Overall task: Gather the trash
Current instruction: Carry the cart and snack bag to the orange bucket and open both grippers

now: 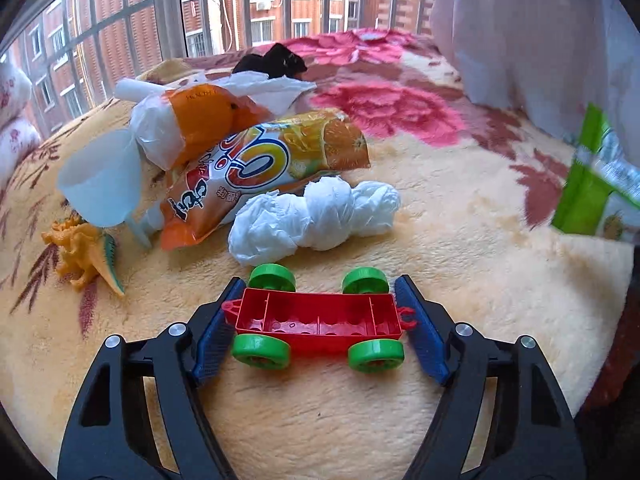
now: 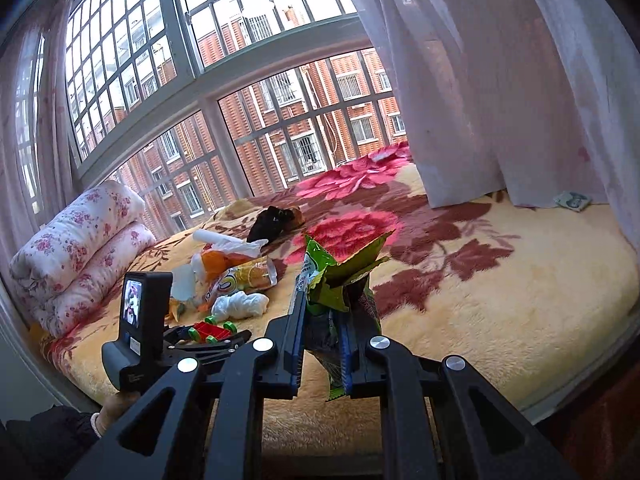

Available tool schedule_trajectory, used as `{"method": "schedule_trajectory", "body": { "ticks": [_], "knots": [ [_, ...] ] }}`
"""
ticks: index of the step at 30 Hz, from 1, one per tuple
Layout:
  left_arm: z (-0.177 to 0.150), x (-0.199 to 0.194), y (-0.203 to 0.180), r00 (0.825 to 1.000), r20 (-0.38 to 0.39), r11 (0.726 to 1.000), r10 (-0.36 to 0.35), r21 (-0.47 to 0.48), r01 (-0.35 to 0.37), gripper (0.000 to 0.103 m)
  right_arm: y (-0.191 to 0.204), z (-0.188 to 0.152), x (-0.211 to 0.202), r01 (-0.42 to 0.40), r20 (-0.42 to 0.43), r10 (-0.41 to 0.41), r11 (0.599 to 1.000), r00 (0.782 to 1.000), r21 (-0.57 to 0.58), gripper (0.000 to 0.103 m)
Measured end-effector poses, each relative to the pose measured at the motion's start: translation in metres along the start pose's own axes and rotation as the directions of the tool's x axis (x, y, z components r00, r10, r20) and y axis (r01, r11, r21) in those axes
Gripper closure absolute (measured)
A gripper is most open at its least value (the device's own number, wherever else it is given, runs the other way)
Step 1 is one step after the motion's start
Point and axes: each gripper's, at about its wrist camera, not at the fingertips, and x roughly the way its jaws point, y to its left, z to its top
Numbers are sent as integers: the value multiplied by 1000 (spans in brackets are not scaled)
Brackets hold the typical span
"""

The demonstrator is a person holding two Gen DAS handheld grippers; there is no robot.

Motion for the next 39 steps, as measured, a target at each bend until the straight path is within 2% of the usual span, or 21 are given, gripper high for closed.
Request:
{"method": "schedule_trajectory", "body": {
  "ticks": [3, 9, 15, 20, 26, 33, 37, 39],
  "knots": [
    [-3, -9, 5, 999, 25, 999, -23, -29, 24, 30, 7, -3, 2, -13, -7, 13, 1000, 1000, -7, 89],
    [-8, -36, 3, 996, 92, 999, 21, 26, -24, 30, 28, 1, 6, -43, -17, 43, 999, 999, -26, 89],
    [-26, -83, 21, 992, 123, 1000, 17, 1, -17, 30, 57, 6, 0, -89, -24, 88, 994, 996, -62, 89],
    [-58, -128, 28, 987, 156, 999, 31, 25, -35, 30, 81, 8, -16, -140, -36, 137, 987, 990, -85, 89],
    [-111, -178, 35, 980, 188, 994, 70, 65, -84, 30, 111, -10, -48, -211, -109, 198, 969, 974, -132, 89],
    [-160, -191, 42, 985, 145, 991, 94, 82, -107, 29, 133, -55, -74, -280, -235, 245, 951, 941, -129, 89],
    [-179, -181, 46, 994, 85, 995, 72, 68, -78, 29, 141, -86, -72, -272, -301, 217, 950, 929, -154, 88],
    [-185, -175, 48, 997, 58, 996, 58, 60, -62, 29, 142, -101, -64, -280, -345, 218, 950, 913, -141, 88]
  ]
}}
